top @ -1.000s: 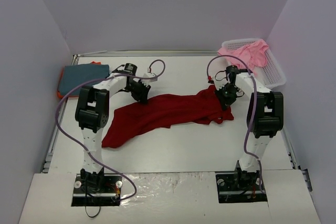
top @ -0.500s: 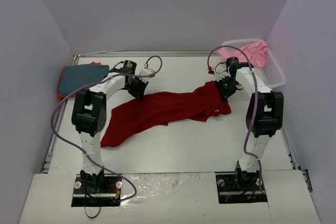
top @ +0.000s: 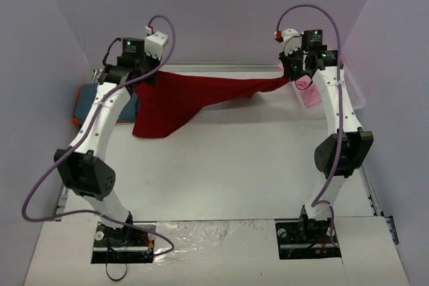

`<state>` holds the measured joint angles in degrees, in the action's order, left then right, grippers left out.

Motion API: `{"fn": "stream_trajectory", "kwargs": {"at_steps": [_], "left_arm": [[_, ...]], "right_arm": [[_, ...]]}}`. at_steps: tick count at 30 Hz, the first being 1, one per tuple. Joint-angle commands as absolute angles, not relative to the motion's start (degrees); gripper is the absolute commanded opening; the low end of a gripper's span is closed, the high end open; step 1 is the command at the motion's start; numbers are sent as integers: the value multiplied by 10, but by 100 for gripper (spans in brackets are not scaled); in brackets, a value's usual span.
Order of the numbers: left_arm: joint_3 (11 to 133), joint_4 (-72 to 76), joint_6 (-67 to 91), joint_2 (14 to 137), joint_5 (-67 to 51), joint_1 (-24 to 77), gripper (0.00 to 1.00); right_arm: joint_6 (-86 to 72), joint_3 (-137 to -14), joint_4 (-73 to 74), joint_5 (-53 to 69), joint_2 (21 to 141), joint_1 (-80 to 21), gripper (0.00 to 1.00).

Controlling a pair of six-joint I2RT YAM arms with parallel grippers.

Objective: Fold and stack the t-shirts
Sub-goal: Flatten out the tshirt

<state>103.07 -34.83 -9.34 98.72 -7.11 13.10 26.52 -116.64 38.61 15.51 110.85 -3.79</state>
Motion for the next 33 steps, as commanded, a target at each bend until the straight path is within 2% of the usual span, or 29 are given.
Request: {"fn": "stream_trajectory", "kwargs": {"at_steps": [1,4,8,14,20,26,33], "left_arm": [[1096,-419,-83,887,-34,127,2],[1064,-442,-97,809,-48,127,2],[965,-465,-127,703,-50,127,2],[889,-490,-151,657,-89,128,2],[888,-486,-149,694,-101,128,2],[874,-424,-134,764,-88,128,2],[981,-364,-94,821,-62,127,2]], "right_arm": [[255,-1148,405,171,974,-33,0],[267,-1080,405,185,885,-33,0],[305,-917,392,161,791,-31,0],[321,-843,395,149,744,-26,0],[319,-873,394,150,774,-27,0],[308,-931,381,162,898,-26,0],[273,-1144,389,146,1005,-27,0]]}}
